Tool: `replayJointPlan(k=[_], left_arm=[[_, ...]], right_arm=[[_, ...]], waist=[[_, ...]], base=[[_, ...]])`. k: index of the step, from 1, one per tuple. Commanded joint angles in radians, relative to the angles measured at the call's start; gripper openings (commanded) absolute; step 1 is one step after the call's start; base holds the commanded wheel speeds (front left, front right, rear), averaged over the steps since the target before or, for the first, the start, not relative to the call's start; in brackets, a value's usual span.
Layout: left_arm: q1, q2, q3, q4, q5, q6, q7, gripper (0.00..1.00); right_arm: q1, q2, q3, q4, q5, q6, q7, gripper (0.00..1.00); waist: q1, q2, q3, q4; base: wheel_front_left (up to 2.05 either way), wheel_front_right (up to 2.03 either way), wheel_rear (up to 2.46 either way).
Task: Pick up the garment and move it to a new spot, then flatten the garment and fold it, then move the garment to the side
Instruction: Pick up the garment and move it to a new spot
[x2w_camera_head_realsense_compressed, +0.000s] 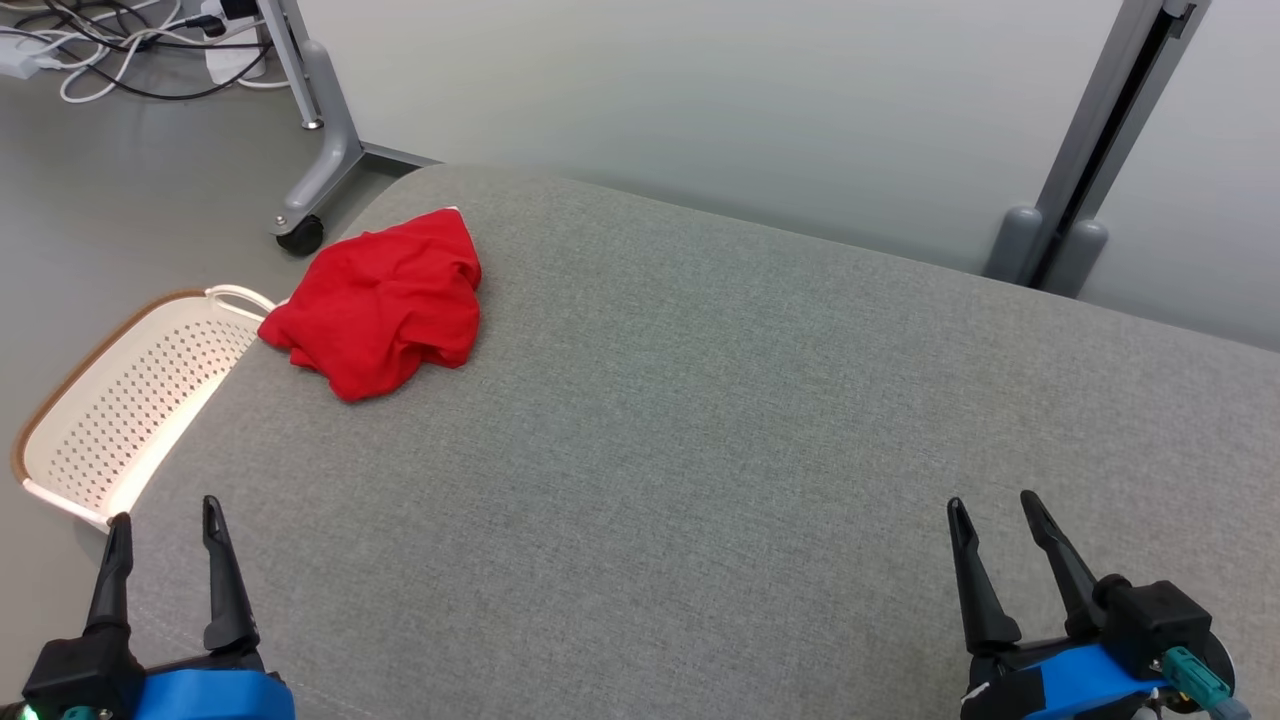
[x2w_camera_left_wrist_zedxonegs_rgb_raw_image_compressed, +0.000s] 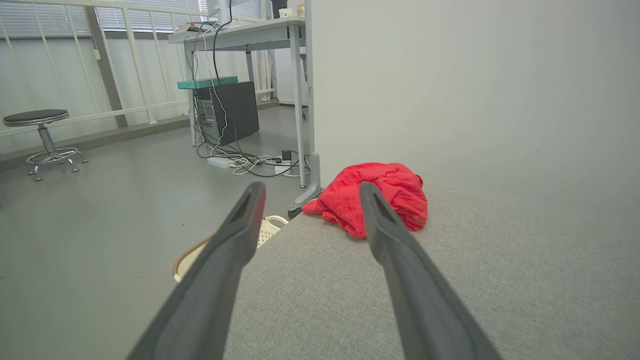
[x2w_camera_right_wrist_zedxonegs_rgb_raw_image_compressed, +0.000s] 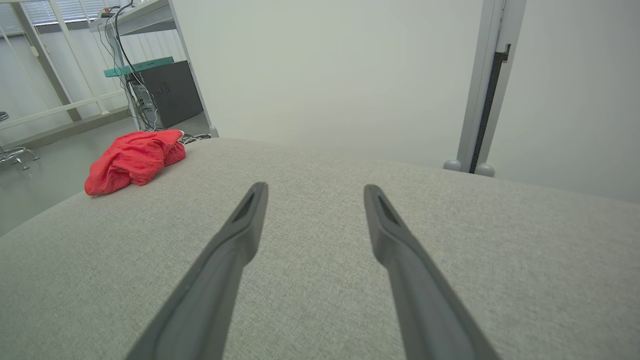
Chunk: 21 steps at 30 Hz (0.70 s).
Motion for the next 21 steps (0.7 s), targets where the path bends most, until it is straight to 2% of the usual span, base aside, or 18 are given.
replayJointPlan(k=[1, 11, 17, 21], left_arm=[[0.006, 0.0, 0.011, -0.003, -0.005, 0.006, -0.004, 1.0], [-0.161, 0.025, 0.04, 0.029, -0.034, -0.004, -0.004, 1.0], [-0.361, 0.075, 0.101, 0.082, -0.074, -0.004, -0.004, 1.0], [-0.486, 0.129, 0.144, 0.142, -0.091, -0.009, -0.003, 1.0]], right_arm=[[-0.008, -0.002, 0.004, 0.004, -0.007, 0.0, -0.001, 1.0], [-0.044, -0.004, -0.009, -0.054, -0.037, 0.0, 0.015, 1.0], [-0.087, -0.027, -0.027, -0.149, -0.084, 0.0, 0.042, 1.0], [-0.106, -0.045, -0.059, -0.233, -0.103, 0.0, 0.062, 1.0]], waist=[[0.0, -0.0002, 0.002, -0.006], [0.0, -0.0002, 0.066, -0.062], [0.0, -0.0002, 0.17, -0.146], [0.0, -0.0002, 0.254, -0.205]], base=[[0.0, 0.0, 0.0], [0.0, 0.0, 0.0], [0.0, 0.0, 0.0], [0.0, 0.0, 0.0]])
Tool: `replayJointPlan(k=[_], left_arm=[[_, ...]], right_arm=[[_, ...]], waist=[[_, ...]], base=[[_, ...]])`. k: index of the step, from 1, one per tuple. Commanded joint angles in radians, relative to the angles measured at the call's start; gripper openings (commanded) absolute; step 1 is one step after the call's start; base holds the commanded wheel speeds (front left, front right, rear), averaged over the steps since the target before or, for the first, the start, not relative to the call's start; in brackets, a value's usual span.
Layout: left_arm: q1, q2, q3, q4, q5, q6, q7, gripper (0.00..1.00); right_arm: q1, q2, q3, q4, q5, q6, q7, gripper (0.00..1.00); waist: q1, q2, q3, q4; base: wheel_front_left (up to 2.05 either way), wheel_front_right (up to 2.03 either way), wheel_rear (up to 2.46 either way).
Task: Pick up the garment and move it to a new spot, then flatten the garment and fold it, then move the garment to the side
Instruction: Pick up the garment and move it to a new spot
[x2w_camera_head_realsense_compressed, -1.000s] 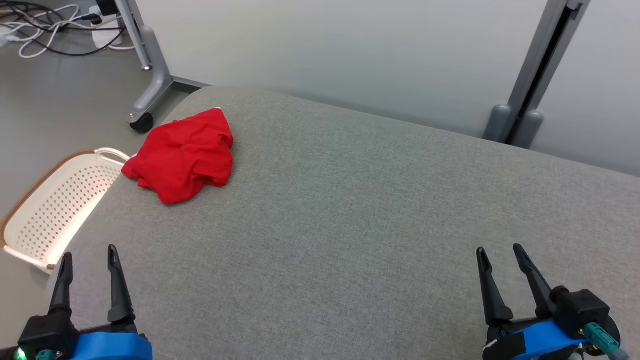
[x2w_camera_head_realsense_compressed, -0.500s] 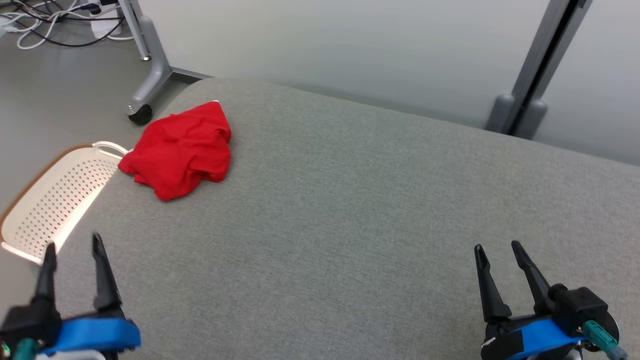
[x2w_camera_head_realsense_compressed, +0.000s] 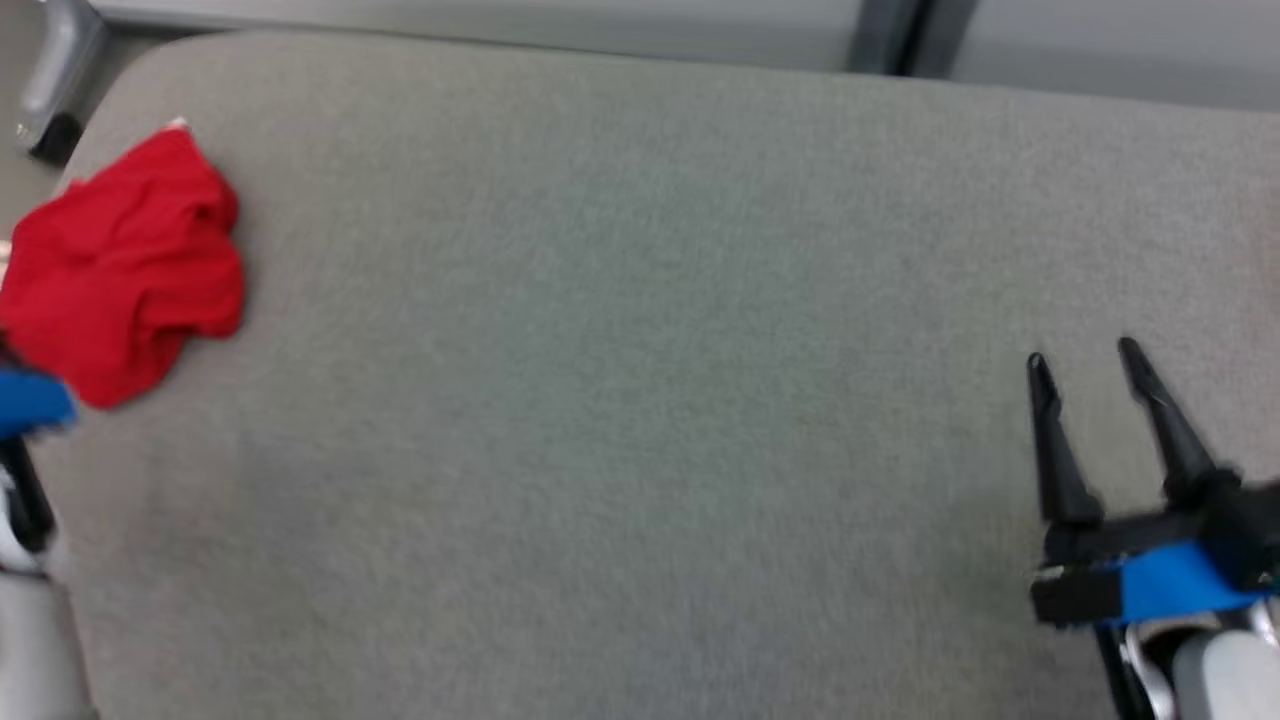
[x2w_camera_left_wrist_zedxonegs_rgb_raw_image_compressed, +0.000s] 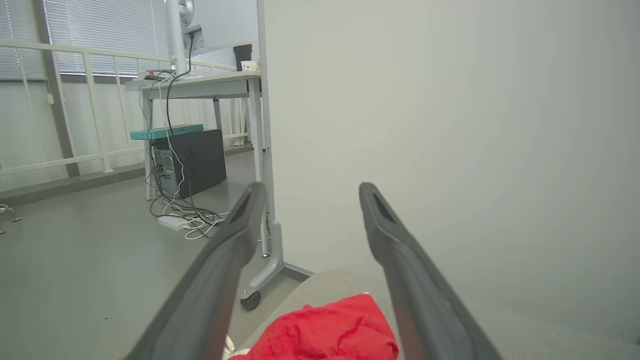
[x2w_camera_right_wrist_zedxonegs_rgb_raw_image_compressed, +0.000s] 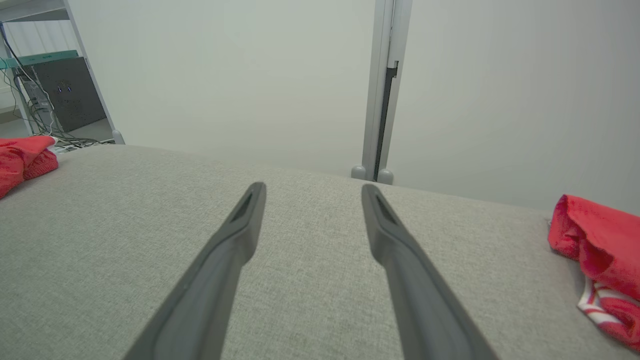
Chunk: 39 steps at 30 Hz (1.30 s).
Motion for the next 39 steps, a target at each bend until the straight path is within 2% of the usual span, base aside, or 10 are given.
replayJointPlan(k=[1, 6, 13, 19, 25, 34, 35, 36, 37, 39], left_arm=[[-0.047, 0.015, 0.011, 0.02, -0.008, -0.002, -0.003, 1.0], [-0.196, 0.079, 0.029, 0.131, -0.019, -0.009, -0.003, 1.0], [-0.371, 0.162, 0.026, 0.369, -0.032, -0.018, 0.025, 1.0], [-0.476, 0.202, 0.007, 0.588, -0.046, -0.029, 0.142, 1.0], [-0.534, 0.222, -0.03, 0.749, -0.051, -0.052, 0.272, 1.0], [-0.557, 0.204, -0.053, 0.918, -0.094, -0.076, 0.467, 1.0], [-0.558, 0.204, -0.051, 0.926, -0.1, -0.078, 0.48, 0.65], [-0.556, 0.205, -0.052, 0.932, -0.104, -0.078, 0.489, 0.12], [-0.554, 0.206, -0.051, 0.938, -0.11, -0.079, 0.497, 0.0], [-0.548, 0.208, -0.05, 0.942, -0.119, -0.081, 0.492, 0.0]], right_arm=[[-0.011, -0.012, -0.018, -0.03, -0.008, 0.0, 0.007, 1.0], [-0.015, -0.029, -0.078, -0.127, -0.028, 0.0, 0.036, 1.0], [-0.01, -0.036, -0.12, -0.231, -0.037, 0.0, 0.063, 1.0], [-0.001, -0.047, -0.146, -0.287, -0.044, 0.0, 0.085, 1.0], [-0.015, -0.075, -0.16, -0.322, -0.037, 0.0, 0.109, 1.0], [-0.034, -0.08, -0.133, -0.319, -0.029, 0.0, 0.12, 1.0], [-0.036, -0.078, -0.13, -0.317, -0.028, 0.0, 0.119, 1.0], [-0.039, -0.077, -0.127, -0.313, -0.028, 0.0, 0.118, 1.0], [-0.041, -0.076, -0.124, -0.31, -0.027, 0.0, 0.116, 1.0], [-0.046, -0.07, -0.12, -0.302, -0.025, 0.0, 0.108, 1.0]], waist=[[-0.0004, -0.0003, 0.032, -0.013], [-0.0004, -0.0003, 0.142, -0.063], [-0.0004, -0.0003, 0.26, -0.112], [-0.0004, -0.0003, 0.306, -0.121], [-0.0004, -0.0003, 0.32, -0.112], [-0.0004, -0.0003, 0.319, -0.113], [-0.0004, -0.0003, 0.317, -0.115], [-0.0004, -0.0003, 0.314, -0.118], [-0.0004, -0.0003, 0.311, -0.121], [-0.0004, -0.0003, 0.299, -0.128]], base=[[0.0, 0.0, 0.0], [0.0, 0.0, 0.0], [0.0, 0.0, 0.0], [0.0, 0.0, 0.0], [0.0, 0.0, 0.0], [0.0, 0.0, 0.0], [0.0, 0.0, 0.0], [0.0, 0.0, 0.0], [0.0, 0.0, 0.0], [0.0, 0.0, 0.0]])
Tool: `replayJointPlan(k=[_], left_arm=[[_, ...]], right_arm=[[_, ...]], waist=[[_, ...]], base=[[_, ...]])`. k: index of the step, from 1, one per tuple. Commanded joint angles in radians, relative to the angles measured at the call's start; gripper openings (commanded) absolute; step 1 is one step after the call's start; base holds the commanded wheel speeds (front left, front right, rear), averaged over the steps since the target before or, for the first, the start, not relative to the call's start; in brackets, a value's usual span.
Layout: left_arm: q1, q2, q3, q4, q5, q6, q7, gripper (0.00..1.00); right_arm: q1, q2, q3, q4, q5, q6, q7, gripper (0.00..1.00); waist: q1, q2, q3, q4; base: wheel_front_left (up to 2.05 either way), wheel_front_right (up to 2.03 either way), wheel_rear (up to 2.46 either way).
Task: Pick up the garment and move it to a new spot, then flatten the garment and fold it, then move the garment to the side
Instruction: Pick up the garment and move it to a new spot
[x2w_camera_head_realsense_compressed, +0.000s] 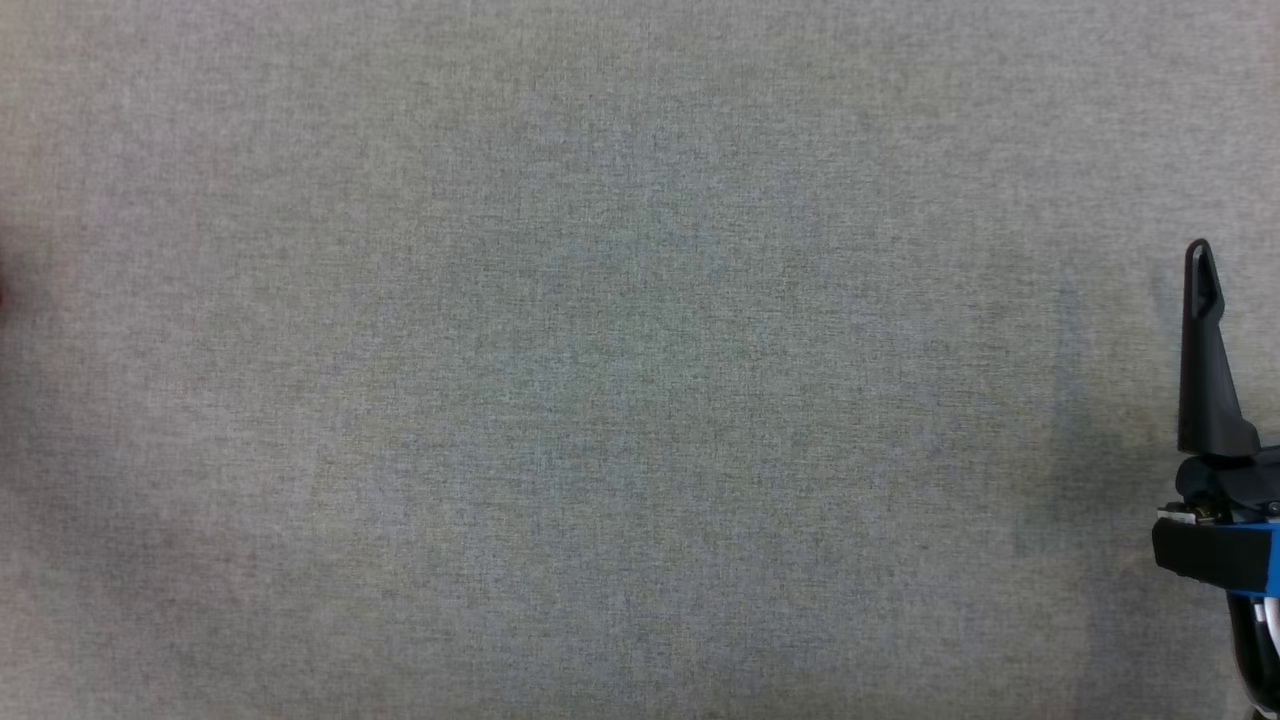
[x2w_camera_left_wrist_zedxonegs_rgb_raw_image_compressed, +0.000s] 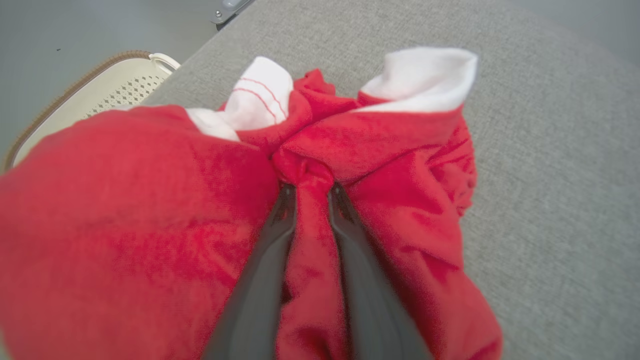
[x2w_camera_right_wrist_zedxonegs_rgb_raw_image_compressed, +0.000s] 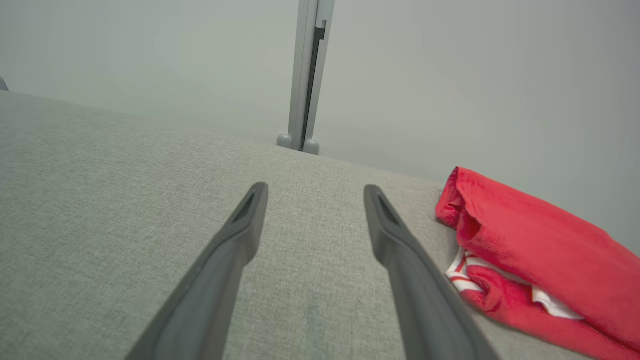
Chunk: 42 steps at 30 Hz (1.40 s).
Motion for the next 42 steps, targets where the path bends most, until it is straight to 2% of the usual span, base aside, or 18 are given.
replayJointPlan(k=[1, 4, 9, 16, 21, 26, 27, 33, 42], left_arm=[[0.044, -0.023, -0.01, 0.034, -0.001, -0.006, 0.005, 0.0], [0.035, -0.01, -0.037, 0.009, 0.012, -0.009, -0.043, 0.0], [0.006, -0.011, -0.134, -0.077, 0.004, -0.009, -0.131, 0.0], [-0.033, -0.007, -0.322, -0.254, -0.058, -0.009, -0.268, 0.0], [-0.054, -0.028, -0.45, -0.383, -0.078, -0.007, -0.322, 0.0], [-0.083, -0.066, -0.573, -0.525, -0.101, -0.007, -0.319, 0.0], [-0.083, -0.066, -0.573, -0.525, -0.101, -0.007, -0.319, 0.0], [-0.102, -0.133, -0.688, -0.668, -0.164, -0.006, -0.284, 0.0], [0.026, -0.209, -0.779, -0.709, -0.193, -0.006, -0.298, 0.0]], right_arm=[[-0.018, 0.007, 0.005, 0.009, 0.002, 0.0, -0.009, 1.0], [-0.02, 0.017, 0.012, 0.03, 0.007, 0.0, -0.022, 1.0], [-0.02, 0.038, 0.032, 0.087, 0.021, 0.0, -0.05, 1.0], [-0.007, 0.071, 0.065, 0.185, 0.046, 0.0, -0.107, 1.0], [0.012, 0.092, 0.085, 0.251, 0.061, 0.0, -0.139, 1.0], [0.021, 0.105, 0.114, 0.297, 0.077, 0.0, -0.157, 1.0], [0.021, 0.105, 0.114, 0.297, 0.077, 0.0, -0.157, 1.0], [0.006, 0.109, 0.15, 0.347, 0.104, 0.0, -0.176, 1.0], [-0.003, 0.109, 0.193, 0.411, 0.184, 0.0, -0.191, 1.0]], waist=[[0.0001, 0.0002, -0.016, -0.01], [0.0001, 0.0002, -0.043, -0.021], [0.0001, 0.0002, -0.109, -0.035], [0.0001, 0.0002, -0.22, -0.082], [0.0001, 0.0002, -0.294, -0.134], [0.0001, 0.0002, -0.338, -0.19], [0.0001, 0.0002, -0.338, -0.19], [0.0001, 0.0002, -0.371, -0.269], [0.0001, 0.0002, -0.403, -0.363]], base=[[0.0, 0.0, 0.0], [0.0, 0.0, 0.0], [0.0, 0.0, 0.0], [0.0, 0.0, 0.0], [0.0, 0.0, 0.0], [0.0, 0.0, 0.0], [0.0, 0.0, 0.0], [0.0, 0.0, 0.0], [0.0, 0.0, 0.0]])
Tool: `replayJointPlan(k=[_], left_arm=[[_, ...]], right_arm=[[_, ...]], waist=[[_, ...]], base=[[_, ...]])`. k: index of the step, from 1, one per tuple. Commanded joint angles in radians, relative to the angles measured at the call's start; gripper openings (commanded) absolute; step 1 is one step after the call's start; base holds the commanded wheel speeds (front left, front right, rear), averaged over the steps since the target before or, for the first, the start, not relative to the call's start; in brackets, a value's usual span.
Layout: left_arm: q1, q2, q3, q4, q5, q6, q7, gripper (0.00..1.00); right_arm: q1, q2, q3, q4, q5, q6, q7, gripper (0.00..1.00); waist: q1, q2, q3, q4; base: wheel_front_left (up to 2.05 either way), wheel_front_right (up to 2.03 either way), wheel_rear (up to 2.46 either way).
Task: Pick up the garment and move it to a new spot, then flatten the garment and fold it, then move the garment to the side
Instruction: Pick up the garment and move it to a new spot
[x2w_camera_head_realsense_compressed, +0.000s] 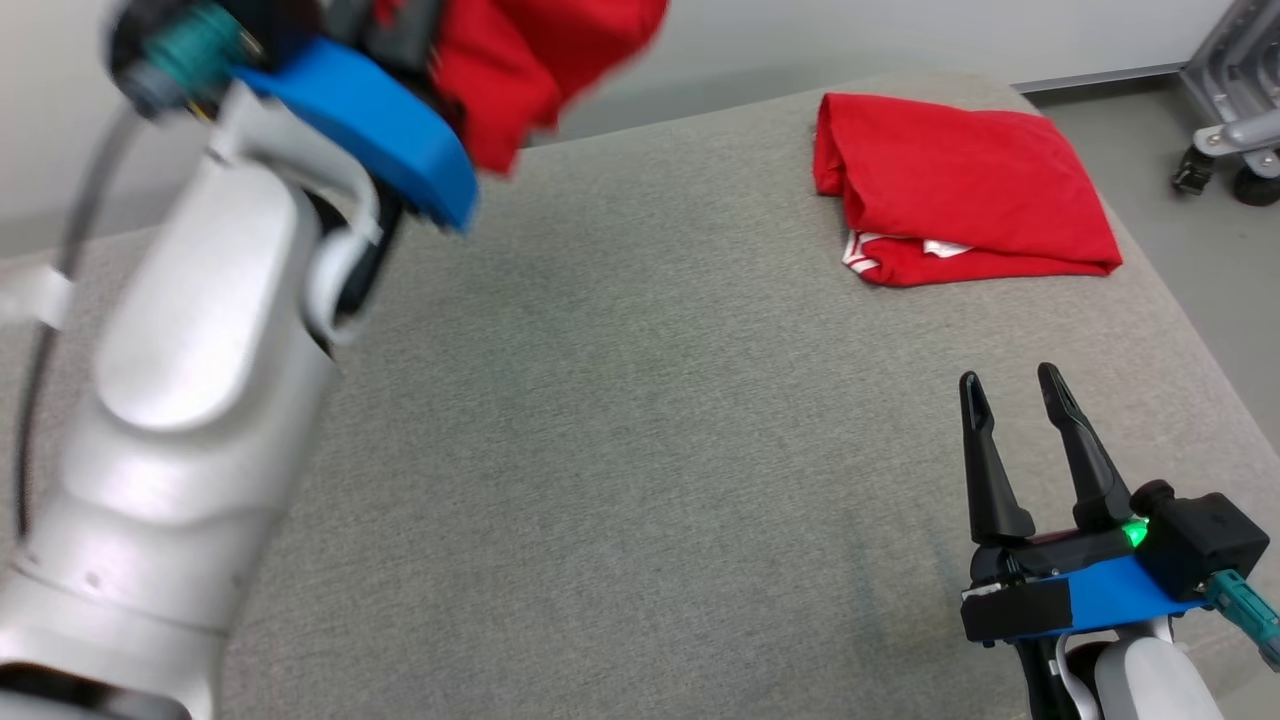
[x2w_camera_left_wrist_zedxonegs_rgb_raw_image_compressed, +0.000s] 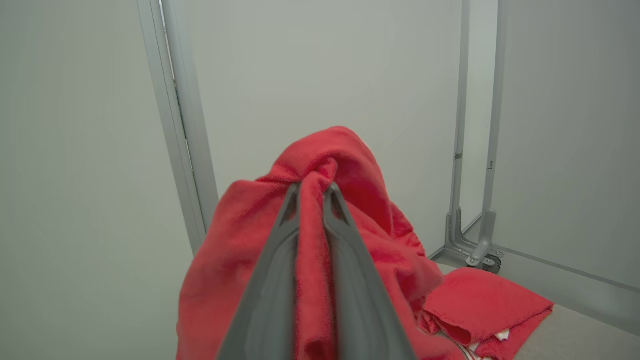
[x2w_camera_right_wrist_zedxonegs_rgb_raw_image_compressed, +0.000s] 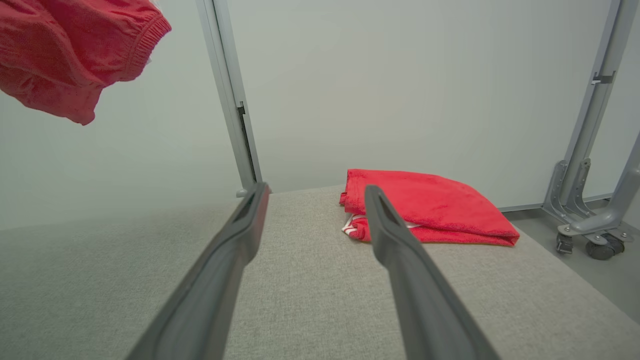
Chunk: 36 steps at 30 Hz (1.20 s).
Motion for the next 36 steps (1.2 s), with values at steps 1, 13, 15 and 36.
replayJointPlan(k=[1, 13, 15, 36], left_arm=[[0.036, -0.009, -0.013, 0.0, -0.005, 0.0, -0.008, 0.0], [0.327, -0.051, -0.078, 0.083, -0.055, 0.005, -0.064, 0.0], [0.37, -0.057, -0.087, 0.1, -0.058, 0.007, -0.076, 0.0], [0.551, -0.035, 0.009, -0.02, 0.01, 0.094, -0.184, 1.0]], right_arm=[[-0.005, 0.0, 0.004, 0.003, 0.005, 0.0, -0.006, 1.0], [-0.004, 0.0, -0.002, -0.003, 0.028, 0.0, -0.007, 1.0], [-0.004, 0.0, 0.0, 0.0, 0.029, 0.0, -0.006, 1.0], [0.046, 0.0, -0.021, 0.018, 0.012, 0.0, -0.007, 1.0]], waist=[[0.0001, 0.0, -0.013, -0.016], [0.0001, 0.0, -0.007, -0.007], [0.0001, 0.0, -0.008, -0.003], [0.0001, 0.0, -0.073, 0.107]], base=[[0.0, 0.0, 0.0], [0.0, 0.0, 0.0], [0.0, 0.0, 0.0], [0.0, 0.0, 0.0]])
